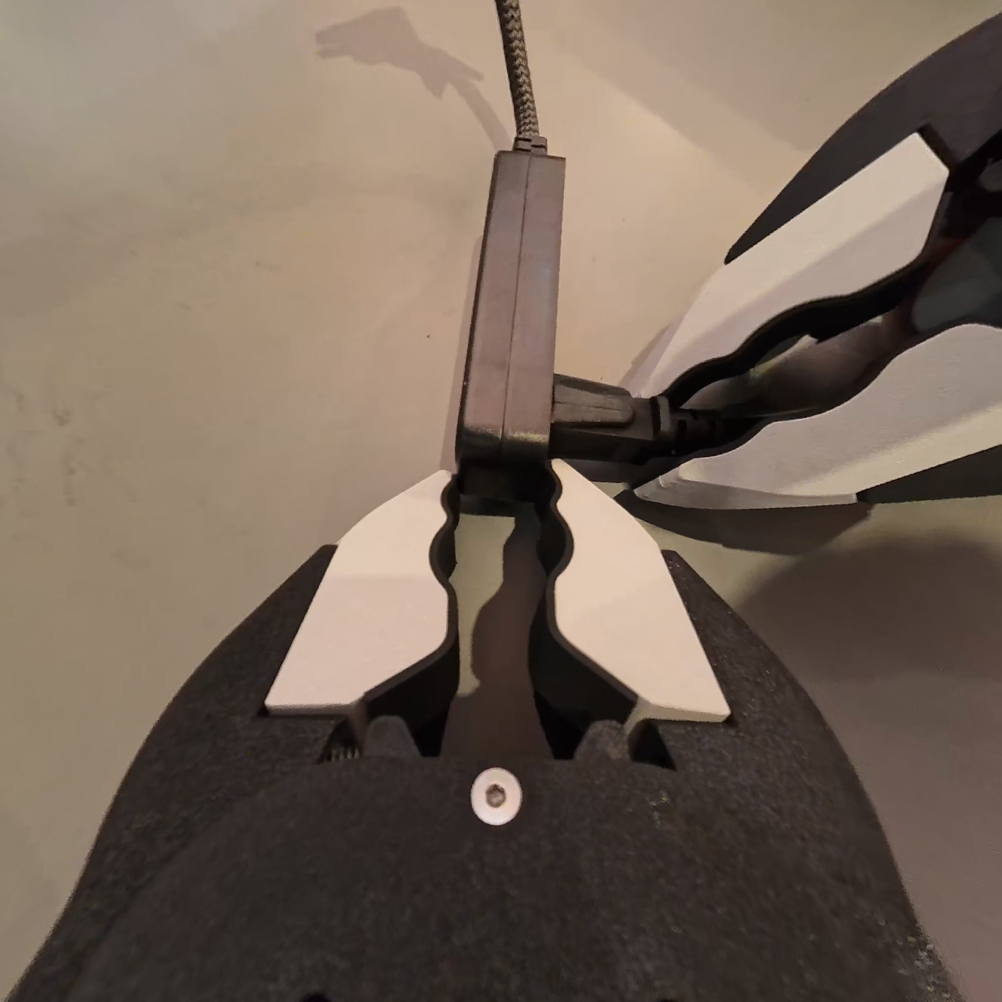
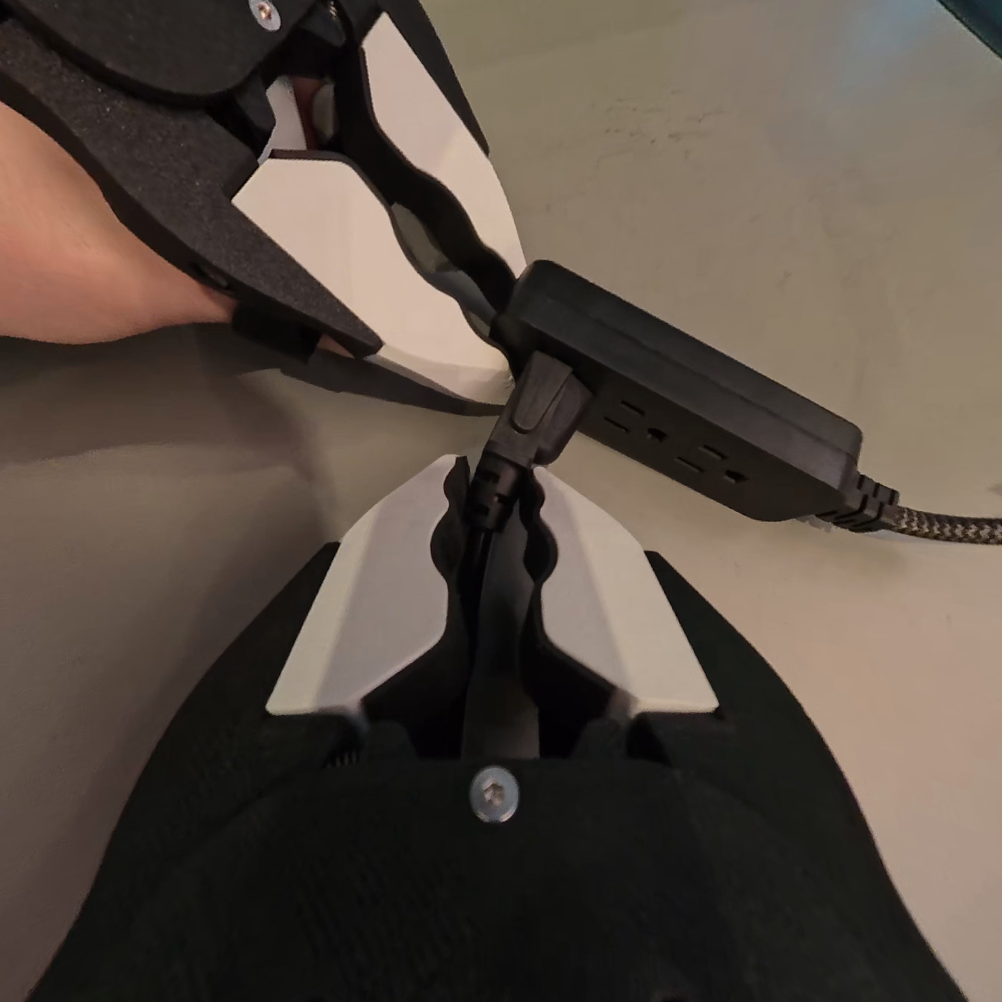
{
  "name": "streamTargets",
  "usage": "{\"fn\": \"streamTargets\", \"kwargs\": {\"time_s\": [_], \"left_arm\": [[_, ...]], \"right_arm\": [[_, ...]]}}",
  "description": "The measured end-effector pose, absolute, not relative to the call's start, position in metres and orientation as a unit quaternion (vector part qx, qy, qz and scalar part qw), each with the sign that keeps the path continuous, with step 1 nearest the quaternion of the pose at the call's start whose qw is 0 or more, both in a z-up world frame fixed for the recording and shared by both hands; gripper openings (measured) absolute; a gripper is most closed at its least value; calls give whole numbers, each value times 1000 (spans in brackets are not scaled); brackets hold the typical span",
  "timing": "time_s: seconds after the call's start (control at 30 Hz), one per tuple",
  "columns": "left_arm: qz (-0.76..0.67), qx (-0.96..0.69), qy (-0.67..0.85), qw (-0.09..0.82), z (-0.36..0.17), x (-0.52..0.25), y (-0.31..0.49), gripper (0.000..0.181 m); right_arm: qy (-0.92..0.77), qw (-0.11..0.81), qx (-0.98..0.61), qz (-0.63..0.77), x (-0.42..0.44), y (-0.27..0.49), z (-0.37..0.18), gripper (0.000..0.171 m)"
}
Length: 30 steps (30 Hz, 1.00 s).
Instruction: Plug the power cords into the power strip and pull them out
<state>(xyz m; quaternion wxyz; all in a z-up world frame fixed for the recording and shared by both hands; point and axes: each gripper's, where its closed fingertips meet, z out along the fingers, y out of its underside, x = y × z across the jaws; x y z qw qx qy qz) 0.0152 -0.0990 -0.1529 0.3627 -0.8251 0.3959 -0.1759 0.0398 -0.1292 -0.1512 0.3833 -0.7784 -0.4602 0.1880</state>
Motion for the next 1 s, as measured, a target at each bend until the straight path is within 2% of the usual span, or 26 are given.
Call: {"fn": "streamTargets", "kwargs": {"time_s": [0.17, 0.23, 0.27, 0.3, 0.33, 0.37, 0.47, 1.0], "left_arm": [[-149, -831, 386, 371, -153, 22, -96, 27], [-154, -836, 376, 368, -154, 24, -96, 27], [-154, -839, 372, 367, -154, 25, -97, 27], [-149, -841, 366, 369, -154, 24, -96, 27], [-150, -841, 365, 370, -154, 25, -97, 27], [-151, -841, 366, 369, -154, 26, -98, 27], [-137, -839, 366, 379, -153, 22, -97, 26], [-178, -829, 379, 370, -149, 23, -106, 28]], "right_arm": [[-416, 359, -812, 197, 47, -122, -153, 22], [-382, 350, -836, 183, 48, -114, -152, 39], [-365, 339, -843, 204, 43, -115, -150, 39], [-354, 321, -850, 223, 38, -116, -150, 47], [-353, 312, -857, 210, 39, -113, -153, 45], [-364, 318, -856, 184, 42, -108, -155, 34], [-377, 333, -849, 161, 41, -103, -156, 30], [-393, 325, -836, 200, 37, -108, -157, 29]]}}
